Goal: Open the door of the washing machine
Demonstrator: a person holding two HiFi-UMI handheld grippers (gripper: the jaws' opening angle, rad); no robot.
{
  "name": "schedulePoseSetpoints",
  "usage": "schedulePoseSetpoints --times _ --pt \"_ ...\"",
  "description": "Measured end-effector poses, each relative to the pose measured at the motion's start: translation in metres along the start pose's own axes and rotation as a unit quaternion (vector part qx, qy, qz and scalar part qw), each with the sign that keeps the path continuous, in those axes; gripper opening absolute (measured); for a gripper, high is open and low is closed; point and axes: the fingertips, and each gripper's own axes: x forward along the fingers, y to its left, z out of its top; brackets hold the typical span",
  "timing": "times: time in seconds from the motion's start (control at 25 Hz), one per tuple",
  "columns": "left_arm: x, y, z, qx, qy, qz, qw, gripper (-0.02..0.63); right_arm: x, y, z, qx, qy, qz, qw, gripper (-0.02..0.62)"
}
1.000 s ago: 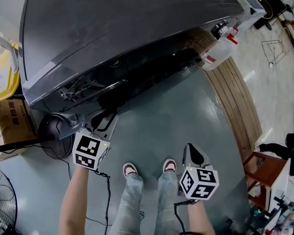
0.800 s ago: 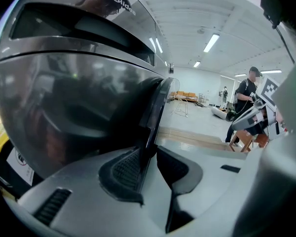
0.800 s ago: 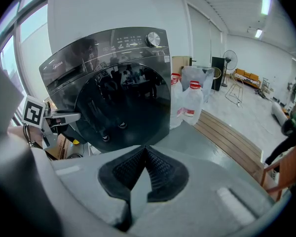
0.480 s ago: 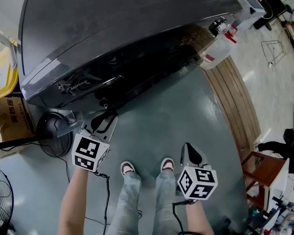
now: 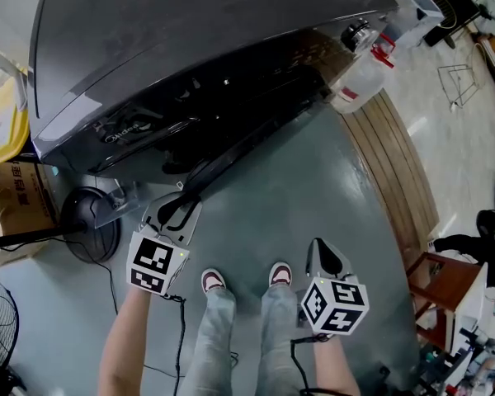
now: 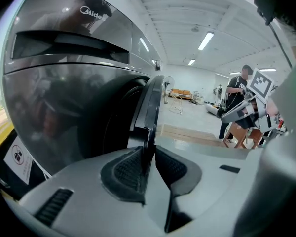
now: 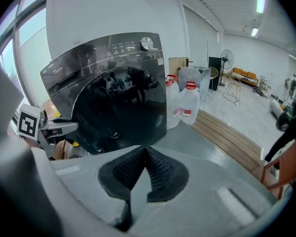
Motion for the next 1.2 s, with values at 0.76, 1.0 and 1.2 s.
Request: schedulePoseSetpoints --times 0.76,1.0,1.2 --pt "0.0 -0.073 -0.009 0.014 0.017 -0.047 0.9987 0.074 -0.023 -0.036 -0.02 0.015 -0.006 -0.016 1.0 0.005" --pt "0.001 -0.093 -0.01 0.015 0.022 -0.058 0.998 0.077 -0.022 -0.042 -0.031 0.025 -0.004 -0.019 0.999 0.005" --pt "0.002 -0.111 -0.011 0.007 0.019 -0.073 0.9971 0.082 -0.021 -0.037 -0.04 0.037 0.0 -0.018 0.999 0.005"
